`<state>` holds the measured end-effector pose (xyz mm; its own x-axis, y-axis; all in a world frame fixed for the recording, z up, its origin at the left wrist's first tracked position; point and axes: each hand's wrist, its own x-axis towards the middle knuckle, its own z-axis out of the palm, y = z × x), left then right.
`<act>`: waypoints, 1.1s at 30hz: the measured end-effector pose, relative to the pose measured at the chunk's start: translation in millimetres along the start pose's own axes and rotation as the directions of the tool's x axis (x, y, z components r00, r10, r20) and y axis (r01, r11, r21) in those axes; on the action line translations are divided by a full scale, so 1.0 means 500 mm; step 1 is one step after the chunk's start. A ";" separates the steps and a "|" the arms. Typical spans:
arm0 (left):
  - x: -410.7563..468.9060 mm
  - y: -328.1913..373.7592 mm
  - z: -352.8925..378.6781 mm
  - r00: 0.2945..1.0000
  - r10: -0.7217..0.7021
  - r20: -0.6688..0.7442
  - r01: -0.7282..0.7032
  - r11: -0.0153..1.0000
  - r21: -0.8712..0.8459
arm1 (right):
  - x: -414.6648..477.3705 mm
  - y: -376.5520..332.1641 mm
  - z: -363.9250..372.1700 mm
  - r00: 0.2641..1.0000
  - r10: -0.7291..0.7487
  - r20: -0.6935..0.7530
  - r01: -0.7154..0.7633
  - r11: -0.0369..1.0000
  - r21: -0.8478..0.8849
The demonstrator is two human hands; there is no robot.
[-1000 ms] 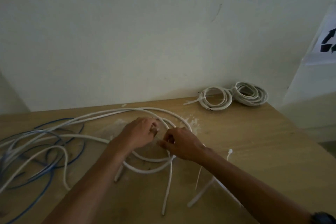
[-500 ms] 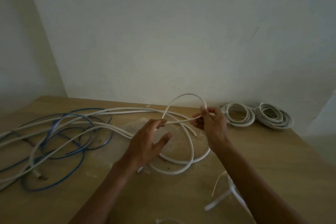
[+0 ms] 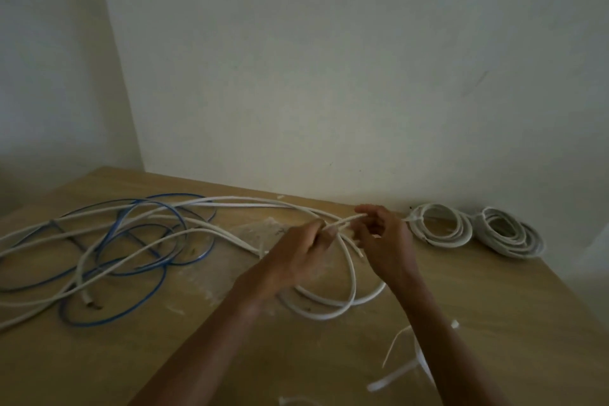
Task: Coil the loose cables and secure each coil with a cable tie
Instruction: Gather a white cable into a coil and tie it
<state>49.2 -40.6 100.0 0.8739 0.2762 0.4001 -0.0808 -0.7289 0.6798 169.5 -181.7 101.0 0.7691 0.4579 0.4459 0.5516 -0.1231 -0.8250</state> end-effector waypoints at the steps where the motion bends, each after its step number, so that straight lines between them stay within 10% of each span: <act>1: 0.013 0.017 -0.012 0.999 -0.012 -0.040 0.007 0.993 -0.122 | 0.004 0.014 -0.010 0.995 -0.082 -0.051 0.071 0.980 -0.186; 4: 0.054 0.055 -0.057 0.990 -0.107 -0.087 0.040 0.824 -0.564 | 0.019 0.053 -0.037 0.969 -0.203 -0.140 0.119 0.883 -0.453; 8: 0.099 0.048 -0.085 0.960 -0.281 -0.005 0.095 0.342 -0.935 | 0.039 0.057 -0.075 0.985 -0.079 -0.151 0.049 0.980 -0.191; 12: 0.109 0.001 -0.093 0.941 -0.332 0.060 0.054 -0.029 -0.998 | 0.044 0.010 -0.110 0.982 0.050 -0.182 0.003 0.960 0.280; 16: 0.110 -0.015 -0.106 0.946 -0.310 0.089 0.054 -0.120 -0.991 | 0.057 0.005 -0.140 0.972 -0.050 -0.229 0.042 0.998 -0.039; 21: 0.105 0.013 -0.101 0.969 -0.225 0.101 0.113 0.043 -0.993 | 0.048 0.011 -0.128 0.975 -0.160 -0.154 0.088 0.916 -0.391; 25: 0.093 0.037 -0.077 0.994 -0.111 0.006 0.066 0.548 -0.834 | 0.046 -0.011 -0.118 0.995 -0.105 0.001 0.092 0.871 -0.483; 28: 0.087 0.032 -0.054 0.994 0.059 -0.089 -0.090 0.909 -0.408 | 0.035 -0.043 -0.108 0.978 -0.132 0.158 0.191 0.873 -0.449; 33: 0.074 0.068 -0.011 0.968 0.250 0.003 -0.247 0.960 -0.135 | 0.019 -0.080 -0.092 0.928 -0.153 0.341 0.256 0.925 -0.281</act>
<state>76.2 -51.6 141.5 0.8274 0.0834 0.5553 -0.3582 -0.6833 0.6363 169.4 -212.7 154.3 0.5190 0.7438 0.4212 0.7977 -0.2445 -0.5513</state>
